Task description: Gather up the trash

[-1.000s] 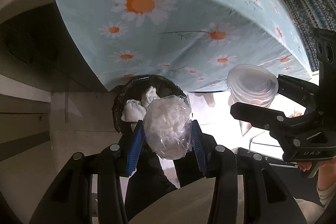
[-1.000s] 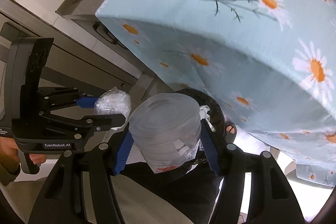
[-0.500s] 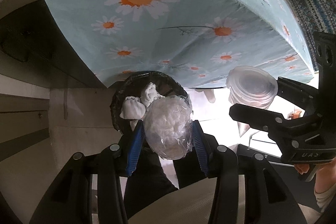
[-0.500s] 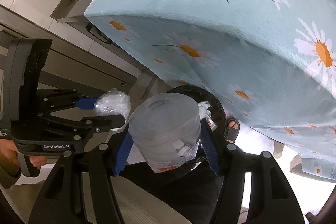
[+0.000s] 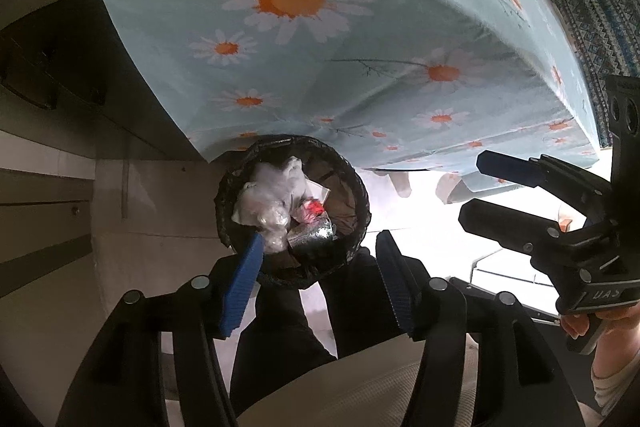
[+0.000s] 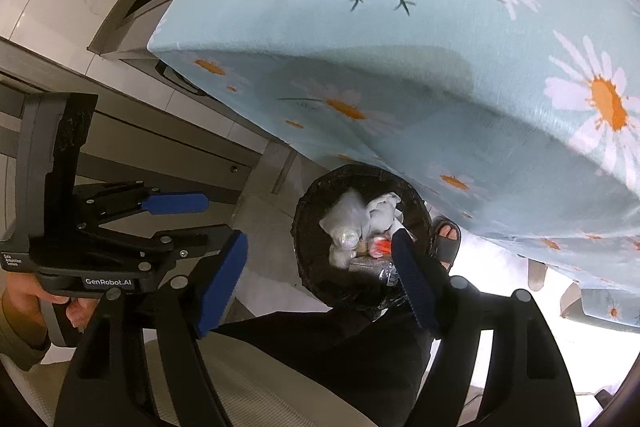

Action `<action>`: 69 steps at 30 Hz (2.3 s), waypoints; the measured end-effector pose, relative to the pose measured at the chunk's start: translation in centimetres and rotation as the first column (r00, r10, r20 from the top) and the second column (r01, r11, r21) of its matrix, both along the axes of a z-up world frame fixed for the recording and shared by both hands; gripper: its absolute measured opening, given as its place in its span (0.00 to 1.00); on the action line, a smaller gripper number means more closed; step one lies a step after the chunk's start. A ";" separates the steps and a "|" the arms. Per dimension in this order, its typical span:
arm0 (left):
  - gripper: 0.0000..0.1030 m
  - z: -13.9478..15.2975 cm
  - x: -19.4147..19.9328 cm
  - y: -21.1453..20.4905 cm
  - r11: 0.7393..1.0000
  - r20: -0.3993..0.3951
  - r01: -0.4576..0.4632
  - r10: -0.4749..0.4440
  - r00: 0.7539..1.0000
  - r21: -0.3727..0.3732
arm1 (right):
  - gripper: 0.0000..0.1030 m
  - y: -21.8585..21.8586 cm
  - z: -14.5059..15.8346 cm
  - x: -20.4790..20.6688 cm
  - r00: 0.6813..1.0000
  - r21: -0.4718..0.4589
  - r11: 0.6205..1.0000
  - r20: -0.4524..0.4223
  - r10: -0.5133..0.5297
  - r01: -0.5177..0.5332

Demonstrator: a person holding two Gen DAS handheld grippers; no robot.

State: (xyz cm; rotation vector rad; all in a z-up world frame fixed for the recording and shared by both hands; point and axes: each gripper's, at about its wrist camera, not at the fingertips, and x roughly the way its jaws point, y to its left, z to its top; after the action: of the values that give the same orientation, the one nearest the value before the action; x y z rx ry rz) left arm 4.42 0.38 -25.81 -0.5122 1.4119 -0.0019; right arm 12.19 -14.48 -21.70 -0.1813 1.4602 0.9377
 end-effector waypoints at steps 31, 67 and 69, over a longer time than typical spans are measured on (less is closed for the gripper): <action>0.55 11.8 1.7 -1.6 0.986 0.206 0.078 -0.107 0.973 0.145 | 0.80 -6.2 11.7 0.5 0.957 0.123 0.975 0.203 -0.207 0.184; 0.93 29.1 -5.7 -13.3 0.926 0.547 -0.096 -0.129 0.827 0.364 | 0.95 -20.8 26.0 -4.3 0.816 0.321 0.927 0.472 -0.335 0.195; 0.93 29.0 -5.9 -13.4 0.927 0.546 -0.101 -0.123 0.829 0.362 | 0.95 -20.9 26.1 -4.4 0.814 0.322 0.927 0.476 -0.334 0.192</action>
State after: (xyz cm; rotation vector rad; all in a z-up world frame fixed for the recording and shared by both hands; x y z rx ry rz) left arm -1.47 -13.04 3.22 -0.1527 0.8001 0.1017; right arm 7.79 -35.37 4.43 -0.0290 0.8166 0.7603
